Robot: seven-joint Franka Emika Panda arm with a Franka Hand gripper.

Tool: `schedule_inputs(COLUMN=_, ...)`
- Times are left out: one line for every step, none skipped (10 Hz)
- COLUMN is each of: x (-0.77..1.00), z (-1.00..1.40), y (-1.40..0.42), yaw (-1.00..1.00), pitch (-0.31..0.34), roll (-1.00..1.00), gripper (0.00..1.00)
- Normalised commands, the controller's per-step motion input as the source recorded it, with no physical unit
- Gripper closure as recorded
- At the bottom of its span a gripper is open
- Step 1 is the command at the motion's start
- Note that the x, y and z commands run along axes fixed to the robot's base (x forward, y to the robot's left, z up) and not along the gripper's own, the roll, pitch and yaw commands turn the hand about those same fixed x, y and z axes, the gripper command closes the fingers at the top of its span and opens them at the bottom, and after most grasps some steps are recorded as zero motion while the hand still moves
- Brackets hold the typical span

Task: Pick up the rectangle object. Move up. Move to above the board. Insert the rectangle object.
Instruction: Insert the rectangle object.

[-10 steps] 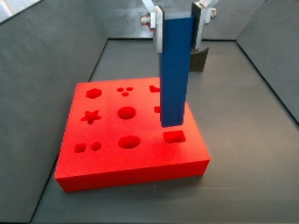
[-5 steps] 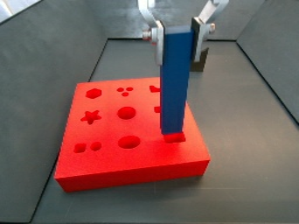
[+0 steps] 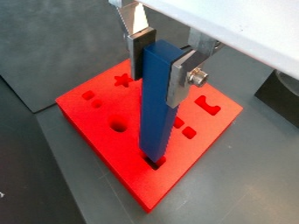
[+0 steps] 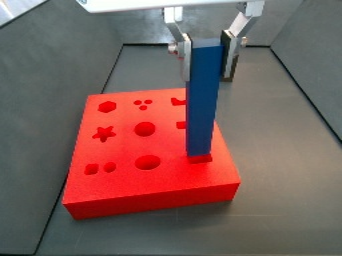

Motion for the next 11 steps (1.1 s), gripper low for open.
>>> schedule_inputs(x=0.12, z=-0.12, y=0.0, yaw=0.06, pitch=0.0, roll=0.05, gripper=1.0)
schedule_inputs(x=0.11, z=-0.11, y=0.0, yaw=0.05, pitch=0.0, roll=0.05, gripper=1.0)
schedule_inputs(x=0.12, z=-0.1, y=0.0, yaw=0.04, pitch=0.0, roll=0.05, gripper=1.0)
schedule_inputs(x=0.09, z=-0.09, y=-0.01, yaw=0.04, pitch=0.0, roll=0.05, gripper=1.0)
schedule_inputs(x=0.08, z=-0.08, y=-0.04, yaw=0.02, pitch=0.0, roll=0.06, gripper=1.0)
schedule_inputs(x=0.08, z=-0.07, y=-0.12, yaw=0.02, pitch=0.0, roll=0.09, gripper=1.0)
schedule_inputs(x=0.07, z=-0.05, y=-0.15, yaw=0.03, pitch=0.0, roll=0.1, gripper=1.0)
schedule_inputs(x=0.08, z=-0.04, y=-0.11, yaw=0.03, pitch=0.0, roll=0.08, gripper=1.0)
schedule_inputs(x=0.08, z=-0.06, y=-0.06, yaw=0.02, pitch=0.0, roll=0.06, gripper=1.0)
schedule_inputs(x=0.09, z=-0.08, y=-0.03, yaw=0.02, pitch=0.0, roll=0.06, gripper=1.0)
schedule_inputs(x=0.1, z=-0.1, y=-0.04, yaw=0.02, pitch=0.0, roll=0.06, gripper=1.0)
